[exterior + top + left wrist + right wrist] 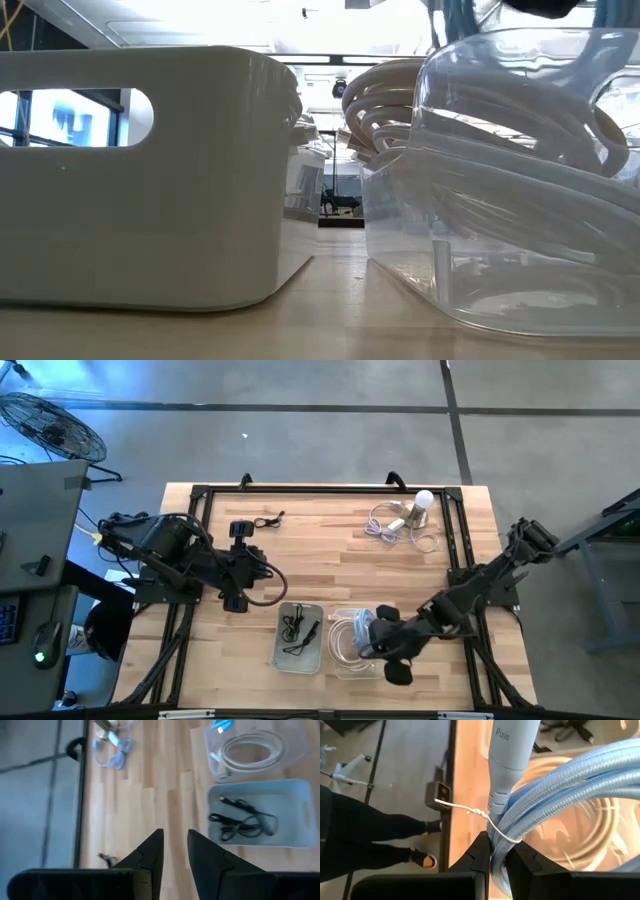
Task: Pick & Place USB Port
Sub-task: Put the blue HDMI cable into the transparent bin, then put the black USB cable into the gray bin
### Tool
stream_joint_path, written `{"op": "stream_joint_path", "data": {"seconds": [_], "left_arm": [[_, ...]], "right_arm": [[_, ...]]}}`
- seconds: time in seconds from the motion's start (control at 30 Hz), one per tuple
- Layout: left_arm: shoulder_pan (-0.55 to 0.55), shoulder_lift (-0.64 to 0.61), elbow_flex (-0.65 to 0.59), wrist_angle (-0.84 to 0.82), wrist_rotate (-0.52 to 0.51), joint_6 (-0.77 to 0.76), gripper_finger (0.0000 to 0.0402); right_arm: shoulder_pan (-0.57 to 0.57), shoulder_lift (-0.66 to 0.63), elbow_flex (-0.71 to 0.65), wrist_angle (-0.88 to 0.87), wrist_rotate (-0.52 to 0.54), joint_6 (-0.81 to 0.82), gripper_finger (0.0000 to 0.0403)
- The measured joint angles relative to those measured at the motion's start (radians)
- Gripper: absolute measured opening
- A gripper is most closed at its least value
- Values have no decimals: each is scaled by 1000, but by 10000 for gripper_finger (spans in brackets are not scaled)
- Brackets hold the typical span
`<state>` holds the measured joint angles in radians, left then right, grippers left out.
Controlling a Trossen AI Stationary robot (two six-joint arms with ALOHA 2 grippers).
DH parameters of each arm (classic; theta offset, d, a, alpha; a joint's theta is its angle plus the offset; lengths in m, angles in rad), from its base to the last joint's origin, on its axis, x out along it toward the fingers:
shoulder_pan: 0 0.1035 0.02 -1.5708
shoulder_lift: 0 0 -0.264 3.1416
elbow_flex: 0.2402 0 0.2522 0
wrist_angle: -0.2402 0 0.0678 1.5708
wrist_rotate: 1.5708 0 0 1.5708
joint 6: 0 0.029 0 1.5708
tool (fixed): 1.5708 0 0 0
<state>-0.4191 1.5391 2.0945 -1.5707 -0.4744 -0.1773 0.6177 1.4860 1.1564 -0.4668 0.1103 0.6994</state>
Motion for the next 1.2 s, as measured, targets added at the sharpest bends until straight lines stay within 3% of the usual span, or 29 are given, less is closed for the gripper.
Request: {"op": "stream_joint_path", "data": {"seconds": [0.3, 0.9, 1.2], "left_arm": [[0, -5, 0, 0, -40, 278, 83], [0, -3, 0, 0, -86, 147, 83], [0, -3, 0, 0, -89, 146, 83]], "right_arm": [[-100, 13, 0, -12, -104, -25, 29], [-147, 119, 0, -11, -216, -53, 32], [-147, 123, 0, 32, -159, -46, 129]]}}
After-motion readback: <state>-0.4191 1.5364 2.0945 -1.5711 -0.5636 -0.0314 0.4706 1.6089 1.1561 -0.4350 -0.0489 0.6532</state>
